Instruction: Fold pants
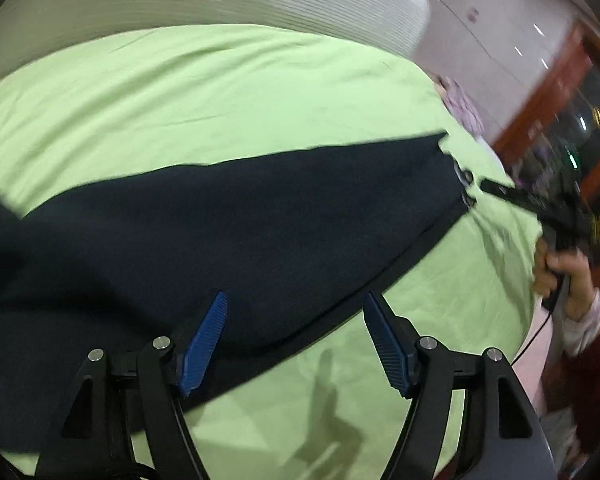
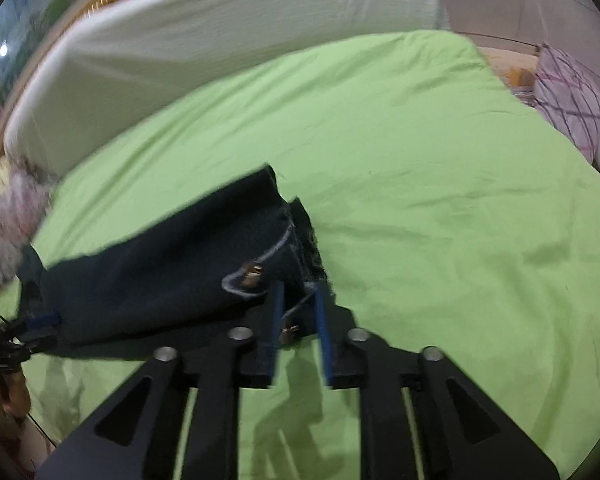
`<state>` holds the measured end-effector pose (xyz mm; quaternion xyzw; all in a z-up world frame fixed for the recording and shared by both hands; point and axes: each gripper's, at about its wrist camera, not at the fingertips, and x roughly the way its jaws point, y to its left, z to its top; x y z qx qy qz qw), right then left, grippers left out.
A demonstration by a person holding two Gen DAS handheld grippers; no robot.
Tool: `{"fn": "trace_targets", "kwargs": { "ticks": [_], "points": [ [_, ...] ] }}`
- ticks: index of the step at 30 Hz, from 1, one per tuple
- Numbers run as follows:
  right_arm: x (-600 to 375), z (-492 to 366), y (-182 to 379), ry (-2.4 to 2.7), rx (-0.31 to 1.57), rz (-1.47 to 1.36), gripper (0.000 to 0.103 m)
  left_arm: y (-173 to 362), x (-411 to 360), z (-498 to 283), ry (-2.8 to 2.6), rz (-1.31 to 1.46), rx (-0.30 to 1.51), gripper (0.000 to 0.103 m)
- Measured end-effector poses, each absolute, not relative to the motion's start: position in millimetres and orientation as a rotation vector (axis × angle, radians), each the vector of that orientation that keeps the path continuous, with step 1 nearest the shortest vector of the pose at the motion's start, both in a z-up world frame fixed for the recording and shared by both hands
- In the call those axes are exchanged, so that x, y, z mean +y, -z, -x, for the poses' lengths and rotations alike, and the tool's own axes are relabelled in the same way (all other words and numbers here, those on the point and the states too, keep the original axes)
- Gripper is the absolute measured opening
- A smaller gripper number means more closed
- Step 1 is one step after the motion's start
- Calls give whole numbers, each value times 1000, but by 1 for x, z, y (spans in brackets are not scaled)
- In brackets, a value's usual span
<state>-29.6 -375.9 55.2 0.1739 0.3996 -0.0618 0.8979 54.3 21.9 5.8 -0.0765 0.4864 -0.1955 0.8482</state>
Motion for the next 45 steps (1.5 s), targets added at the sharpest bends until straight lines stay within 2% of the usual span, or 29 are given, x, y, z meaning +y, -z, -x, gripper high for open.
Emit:
{"fn": "trace_targets", "kwargs": {
  "ticks": [2,5,15,22,27,31,34,36,37,38,39,40,41,42,45],
  "points": [
    [-364,35,-63,95,790,-370,45,-10,42,-53,358,229,1036,74],
    [-337,32,-70,7,762,-372,46,-15,74,-54,255,317,1055,80],
    [-219,-8,-58,-314,797,-240,46,-27,183,-99,-69,720,1126,80],
    [-151,-24,-40,-451,836,36,46,-30,197,-147,-221,708,1225,80],
    [-139,-27,-28,-472,846,204,60,-20,198,-173,-336,632,1292,80],
    [-132,-33,-18,-490,855,273,61,-3,197,-183,-367,554,1357,80],
    [-123,-39,-10,-499,861,325,61,4,191,-189,-364,498,1361,72],
    [-117,-45,-2,-483,862,368,61,6,188,-190,-355,434,1349,41],
    [-114,-47,1,-471,865,389,61,7,186,-189,-331,422,1342,34],
    [-113,-50,4,-462,867,406,57,6,185,-185,-294,428,1326,21],
    [-114,-51,4,-463,869,407,41,5,186,-181,-277,434,1311,15],
    [-115,-53,5,-471,879,393,31,3,185,-175,-267,439,1295,13],
    [-119,-56,4,-471,884,364,15,0,185,-167,-251,448,1268,8],
    [-123,-57,2,-466,877,343,10,-4,185,-161,-241,456,1249,7],
    [-143,-59,-12,-453,841,244,6,-15,186,-135,-208,487,1176,5]
  ]
}}
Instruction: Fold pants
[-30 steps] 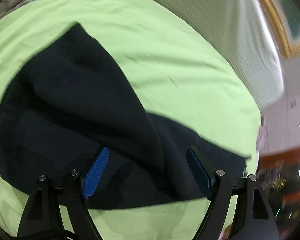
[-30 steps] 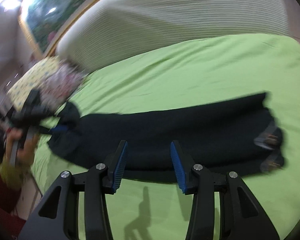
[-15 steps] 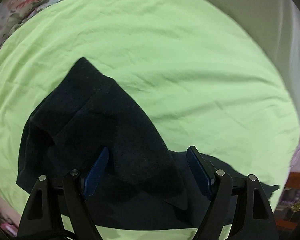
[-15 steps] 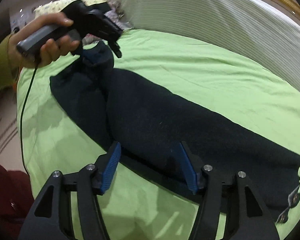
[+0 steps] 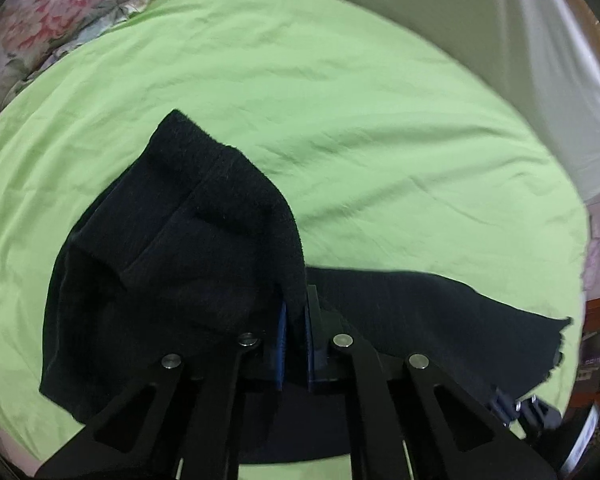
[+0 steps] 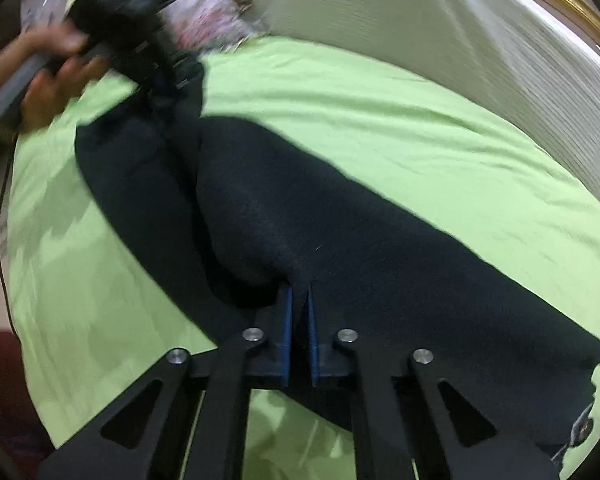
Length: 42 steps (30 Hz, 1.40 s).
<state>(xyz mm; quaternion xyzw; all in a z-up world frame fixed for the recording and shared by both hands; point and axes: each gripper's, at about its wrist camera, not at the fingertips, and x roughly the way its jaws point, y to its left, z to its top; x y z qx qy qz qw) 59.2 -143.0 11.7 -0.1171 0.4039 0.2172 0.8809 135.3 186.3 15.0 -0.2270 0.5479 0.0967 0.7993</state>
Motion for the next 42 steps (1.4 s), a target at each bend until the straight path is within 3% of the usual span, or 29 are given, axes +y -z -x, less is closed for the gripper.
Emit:
{"fn": "trace_targets", "kwargs": {
  "ticks": [8,21,24,26,28,30,36,42],
  "points": [
    [-168,-50,-42,-477,810,136,6,-39,200,-36,-133,578,975,4],
    [-158,-46,-6,-474,978,174,9,34,245,37,-69,720,937,6],
    [-161,-43,-9,-472,985,160,14,38,248,52,-65,723,927,17],
    [-161,-41,-14,-472,979,154,18,36,252,60,-69,731,919,18],
    [-160,-41,-18,-476,967,145,28,34,253,67,-76,730,917,22],
    [-157,-39,-23,-483,950,135,46,33,257,73,-88,745,910,31],
    [-137,-36,-32,-530,918,140,50,20,273,85,-139,797,863,53],
    [-130,-39,-22,-631,967,-44,50,21,285,87,-251,853,863,66]
  ]
}}
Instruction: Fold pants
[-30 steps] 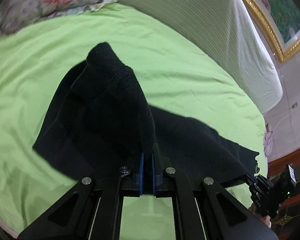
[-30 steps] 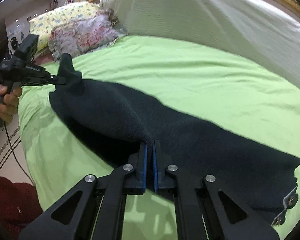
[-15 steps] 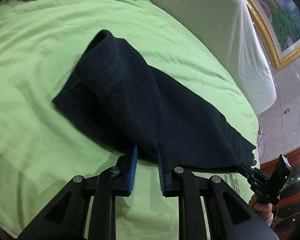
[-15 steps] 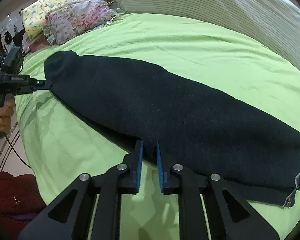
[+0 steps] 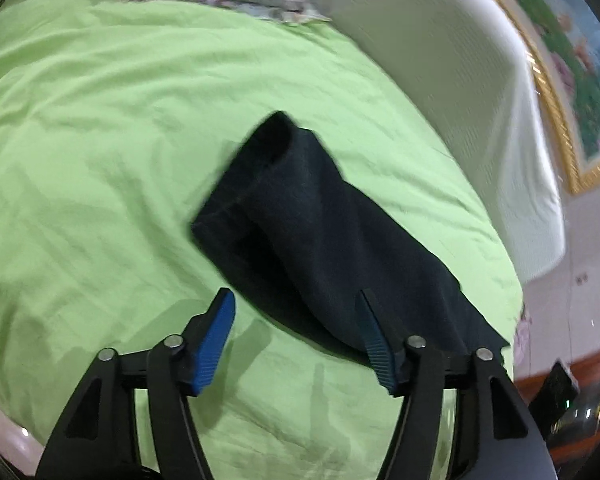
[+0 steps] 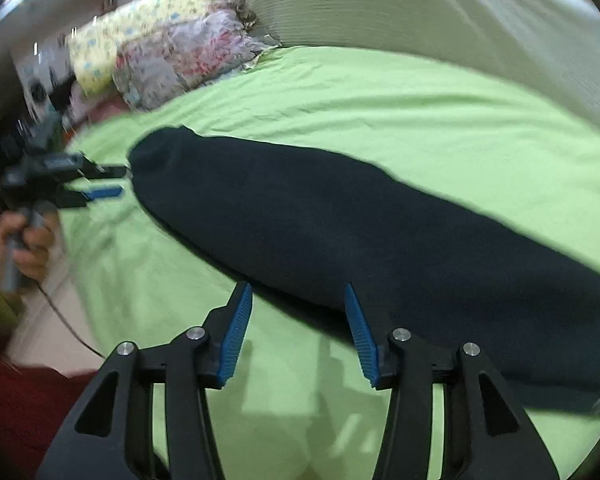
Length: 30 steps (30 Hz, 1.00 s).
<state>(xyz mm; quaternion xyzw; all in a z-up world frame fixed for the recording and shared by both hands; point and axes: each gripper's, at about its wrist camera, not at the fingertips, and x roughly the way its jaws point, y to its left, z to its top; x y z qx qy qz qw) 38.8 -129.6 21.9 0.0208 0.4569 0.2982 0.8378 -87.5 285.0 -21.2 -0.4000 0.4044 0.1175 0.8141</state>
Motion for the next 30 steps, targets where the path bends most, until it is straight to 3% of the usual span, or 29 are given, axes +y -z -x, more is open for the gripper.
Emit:
{"fn": "trace_targets", "kwargs": {
  "ticks": [7,18,25,28,29,30],
  "points": [
    [-139,-25,1,-611,990,-278,50,45,299,85,-305,997,908,70],
    [-344,2,-19,82,812,-480,50,56,310,63,-311,1046,891,75],
    [-382,-16,4,204,831,-590,48,52,305,50,-320,988,893,71],
    [-383,-24,17,200,832,-643,25,51,303,44,-328,936,896,54],
    [-382,-26,22,203,840,-654,10,50,301,40,-324,895,900,37],
    [-381,-26,23,205,841,-660,7,51,301,37,-305,874,909,22]
  ]
}}
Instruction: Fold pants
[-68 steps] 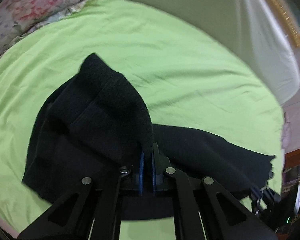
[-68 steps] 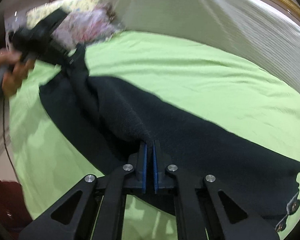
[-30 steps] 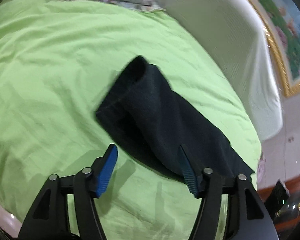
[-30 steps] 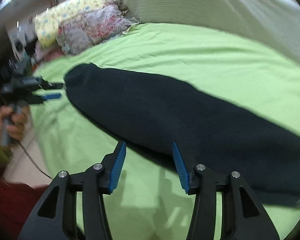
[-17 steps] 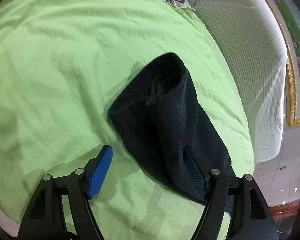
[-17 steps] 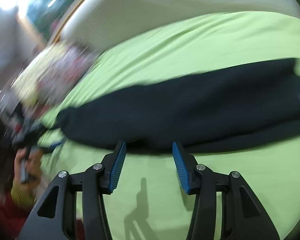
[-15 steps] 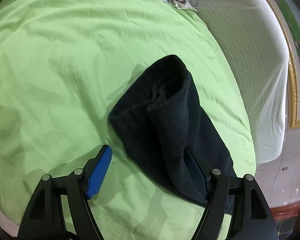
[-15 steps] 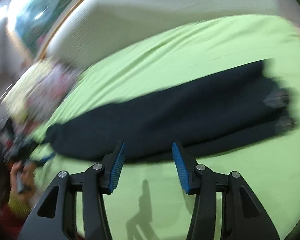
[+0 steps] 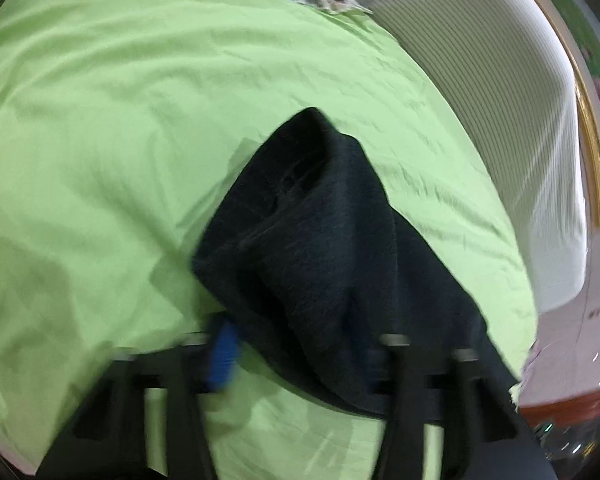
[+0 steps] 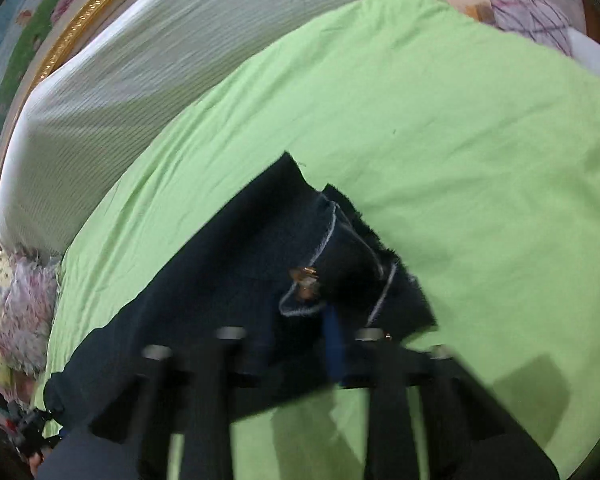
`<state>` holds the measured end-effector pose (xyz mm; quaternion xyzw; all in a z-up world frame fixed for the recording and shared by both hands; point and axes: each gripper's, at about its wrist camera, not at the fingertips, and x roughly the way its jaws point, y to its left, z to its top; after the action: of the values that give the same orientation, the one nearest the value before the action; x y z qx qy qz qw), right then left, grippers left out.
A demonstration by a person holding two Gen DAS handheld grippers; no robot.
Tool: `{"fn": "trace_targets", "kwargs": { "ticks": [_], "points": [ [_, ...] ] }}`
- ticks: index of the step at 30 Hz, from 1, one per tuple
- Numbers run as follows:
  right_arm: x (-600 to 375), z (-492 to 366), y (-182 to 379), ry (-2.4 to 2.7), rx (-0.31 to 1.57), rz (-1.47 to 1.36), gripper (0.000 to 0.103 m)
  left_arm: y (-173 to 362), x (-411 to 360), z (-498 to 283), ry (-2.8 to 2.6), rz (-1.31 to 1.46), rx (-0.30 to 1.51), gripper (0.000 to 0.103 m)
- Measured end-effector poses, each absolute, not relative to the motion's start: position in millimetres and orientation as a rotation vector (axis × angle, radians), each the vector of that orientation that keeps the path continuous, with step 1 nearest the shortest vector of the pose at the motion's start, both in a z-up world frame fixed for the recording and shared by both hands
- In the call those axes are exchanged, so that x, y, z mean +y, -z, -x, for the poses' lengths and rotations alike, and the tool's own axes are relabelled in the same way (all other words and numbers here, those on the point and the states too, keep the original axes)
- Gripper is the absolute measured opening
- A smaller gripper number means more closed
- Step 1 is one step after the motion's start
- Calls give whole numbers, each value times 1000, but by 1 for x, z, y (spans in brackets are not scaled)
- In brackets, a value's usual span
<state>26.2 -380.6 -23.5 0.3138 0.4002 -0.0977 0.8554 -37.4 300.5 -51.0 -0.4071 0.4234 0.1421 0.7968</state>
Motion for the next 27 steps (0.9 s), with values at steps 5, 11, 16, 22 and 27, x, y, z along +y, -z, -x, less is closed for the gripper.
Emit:
{"fn": "trace_targets", "kwargs": {
  "ticks": [5,11,16,22,27],
  "points": [
    [-371,-4,-11,218,719,-604,6,28,303,37,-200,808,847,17],
    [-380,9,-8,254,727,-593,5,28,312,39,-130,774,808,16],
    [-386,5,24,251,804,-645,6,56,318,42,-128,797,872,19],
    [-378,11,6,295,767,-568,36,51,323,49,-187,794,850,39],
    [-369,25,-19,379,687,-474,52,42,330,63,-222,802,822,52]
  ]
}}
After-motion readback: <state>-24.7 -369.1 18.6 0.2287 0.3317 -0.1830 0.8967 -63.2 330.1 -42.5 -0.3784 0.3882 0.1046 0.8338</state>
